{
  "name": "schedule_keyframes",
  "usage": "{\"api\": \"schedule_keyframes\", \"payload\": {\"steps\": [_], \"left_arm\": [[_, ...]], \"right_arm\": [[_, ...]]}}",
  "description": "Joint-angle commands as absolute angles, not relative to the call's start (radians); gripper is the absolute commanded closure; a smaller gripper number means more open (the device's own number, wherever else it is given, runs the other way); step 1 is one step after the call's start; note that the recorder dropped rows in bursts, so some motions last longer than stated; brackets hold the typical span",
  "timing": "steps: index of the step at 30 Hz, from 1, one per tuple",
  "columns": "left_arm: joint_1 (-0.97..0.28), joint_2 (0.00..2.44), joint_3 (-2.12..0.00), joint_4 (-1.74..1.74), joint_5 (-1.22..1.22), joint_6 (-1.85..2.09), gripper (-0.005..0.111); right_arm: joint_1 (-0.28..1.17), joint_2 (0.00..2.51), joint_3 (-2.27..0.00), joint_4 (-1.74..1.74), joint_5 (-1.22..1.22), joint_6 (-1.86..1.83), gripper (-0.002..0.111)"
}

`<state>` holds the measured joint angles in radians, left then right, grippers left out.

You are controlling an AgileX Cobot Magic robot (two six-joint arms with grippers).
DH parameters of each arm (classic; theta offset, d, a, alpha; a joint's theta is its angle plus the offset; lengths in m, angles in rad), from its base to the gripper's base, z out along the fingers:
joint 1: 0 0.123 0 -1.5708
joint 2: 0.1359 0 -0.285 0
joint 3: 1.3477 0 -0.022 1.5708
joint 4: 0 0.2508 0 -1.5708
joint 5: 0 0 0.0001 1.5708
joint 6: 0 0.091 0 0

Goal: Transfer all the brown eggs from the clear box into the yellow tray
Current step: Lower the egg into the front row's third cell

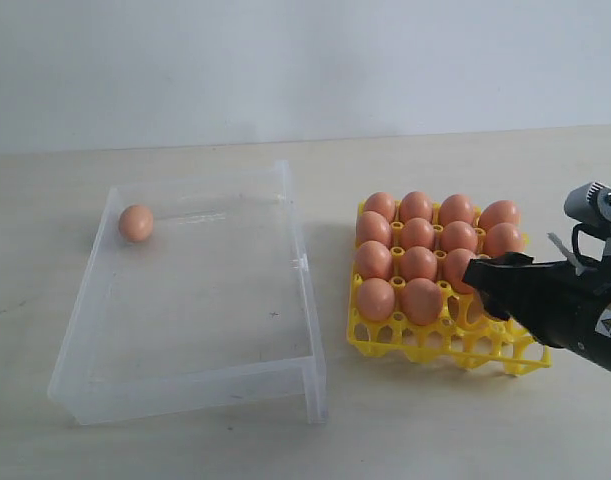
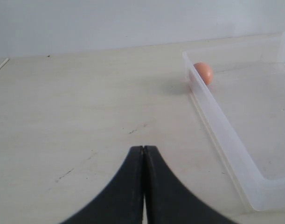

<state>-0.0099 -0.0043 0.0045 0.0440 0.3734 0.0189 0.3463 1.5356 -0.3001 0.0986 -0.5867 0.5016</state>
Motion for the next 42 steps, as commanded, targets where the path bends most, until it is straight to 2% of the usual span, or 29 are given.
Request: {"api": "schedule_keyframes", "payload": {"steps": [1,26,28,30,33,35,42], "left_arm": [[-0.007,0.000,0.000,0.047,0.372,0.022,0.107],[-0.007,0.000,0.000,0.047,0.372,0.022,0.107],[-0.007,0.000,0.000,0.047,0.372,0.022,0.107],[-0.007,0.000,0.000,0.047,0.372,0.022,0.107],[-0.007,0.000,0.000,0.047,0.372,0.022,0.107],[-0.007,0.000,0.000,0.047,0.372,0.022,0.107],[-0.007,0.000,0.000,0.047,0.372,0.022,0.107]], "right_arm": [[0.340,1.559,-0.296,0.045,-0.670,0.584,0.108],[0.340,1.709,-0.317,0.000,-0.810,0.659,0.107],[0.340,1.717,-0.330,-0.016,-0.810,0.666,0.100],[0.340,1.726,-0.345,-0.029,-0.810,0.680,0.087],[0.340,1.726,-0.348,-0.006,-0.785,0.682,0.058],[0.340,1.726,-0.348,0.009,-0.757,0.684,0.046],[0.340,1.705,-0.348,0.012,-0.732,0.682,0.044]]}}
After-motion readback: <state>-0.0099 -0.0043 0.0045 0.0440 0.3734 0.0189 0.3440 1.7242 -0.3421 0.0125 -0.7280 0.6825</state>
